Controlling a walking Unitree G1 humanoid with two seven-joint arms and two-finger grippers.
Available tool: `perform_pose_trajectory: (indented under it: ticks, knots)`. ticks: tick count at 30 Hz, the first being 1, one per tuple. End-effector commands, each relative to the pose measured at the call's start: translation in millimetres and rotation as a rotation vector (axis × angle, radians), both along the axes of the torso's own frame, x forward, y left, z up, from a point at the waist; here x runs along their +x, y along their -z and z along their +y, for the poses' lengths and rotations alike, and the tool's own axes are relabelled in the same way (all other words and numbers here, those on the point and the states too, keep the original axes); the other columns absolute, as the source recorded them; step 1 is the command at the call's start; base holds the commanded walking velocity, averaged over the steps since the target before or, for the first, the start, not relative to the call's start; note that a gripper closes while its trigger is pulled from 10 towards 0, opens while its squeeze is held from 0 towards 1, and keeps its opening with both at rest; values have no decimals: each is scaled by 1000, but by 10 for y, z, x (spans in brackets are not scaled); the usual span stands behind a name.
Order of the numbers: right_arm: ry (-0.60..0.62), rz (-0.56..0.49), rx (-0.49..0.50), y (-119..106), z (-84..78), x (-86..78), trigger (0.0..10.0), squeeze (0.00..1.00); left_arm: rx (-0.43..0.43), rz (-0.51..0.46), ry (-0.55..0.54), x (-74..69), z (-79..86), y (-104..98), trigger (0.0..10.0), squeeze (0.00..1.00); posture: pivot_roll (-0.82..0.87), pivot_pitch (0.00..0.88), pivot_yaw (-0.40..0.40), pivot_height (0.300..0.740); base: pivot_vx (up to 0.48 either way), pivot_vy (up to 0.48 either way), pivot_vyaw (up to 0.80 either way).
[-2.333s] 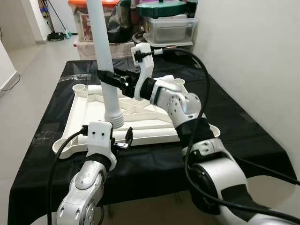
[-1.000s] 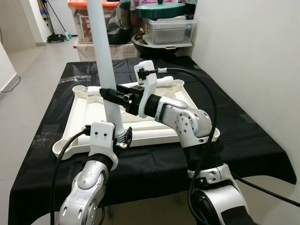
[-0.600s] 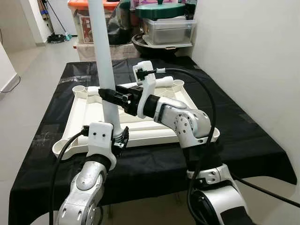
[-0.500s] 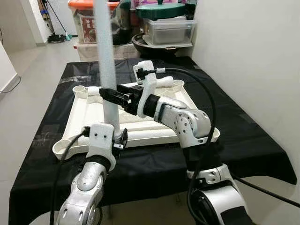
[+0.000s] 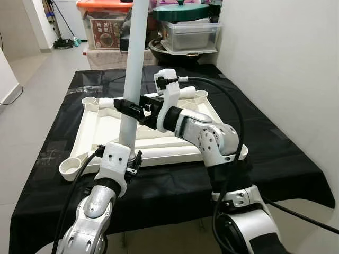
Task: Building children table
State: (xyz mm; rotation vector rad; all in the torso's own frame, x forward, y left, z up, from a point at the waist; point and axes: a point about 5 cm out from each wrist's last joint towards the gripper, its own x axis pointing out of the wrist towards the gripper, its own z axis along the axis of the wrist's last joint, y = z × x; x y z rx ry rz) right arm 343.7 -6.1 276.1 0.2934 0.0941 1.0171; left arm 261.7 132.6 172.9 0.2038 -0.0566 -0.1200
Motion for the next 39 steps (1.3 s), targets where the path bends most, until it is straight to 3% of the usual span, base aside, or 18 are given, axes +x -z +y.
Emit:
perform_pose_trajectory:
  ticks: [1,9,21,22,23,24,30,38,39]
  knots:
    - [-22,17,4,25,43,-38,10000,0,24,-10,34,2,-51,8,10000,0,-10,0,-20,740,0,0,0]
    - [-28,57,12,42,91,-40,10000,0,73,8,95,-58,-179,110,10000,0,-14,0,-17,740,0,0,0]
    - [-33,69,21,19,140,-44,10000,0,87,3,104,-78,-212,132,10000,0,-11,0,-18,740,0,0,0]
    - [-35,70,22,18,140,-46,1176,0,88,3,104,-78,-212,133,10000,0,-11,0,-18,740,0,0,0]
    - [-35,70,22,18,140,-46,1176,0,88,3,104,-78,-212,133,10000,0,-11,0,-18,740,0,0,0]
    - [-37,70,23,17,142,-48,0,0,89,2,104,-78,-213,132,10000,0,-11,0,-18,740,0,0,0]
    - [-36,71,26,21,153,-52,0,0,83,0,103,-67,-218,127,10000,0,-13,0,-17,740,0,0,0]
    - [-42,71,29,28,165,-68,0,0,9,42,85,-62,-207,149,10000,0,-12,0,-18,740,0,0,0]
    - [-43,69,30,27,165,-69,0,0,3,53,85,-62,-205,162,10000,290,-12,0,-18,740,0,0,0]
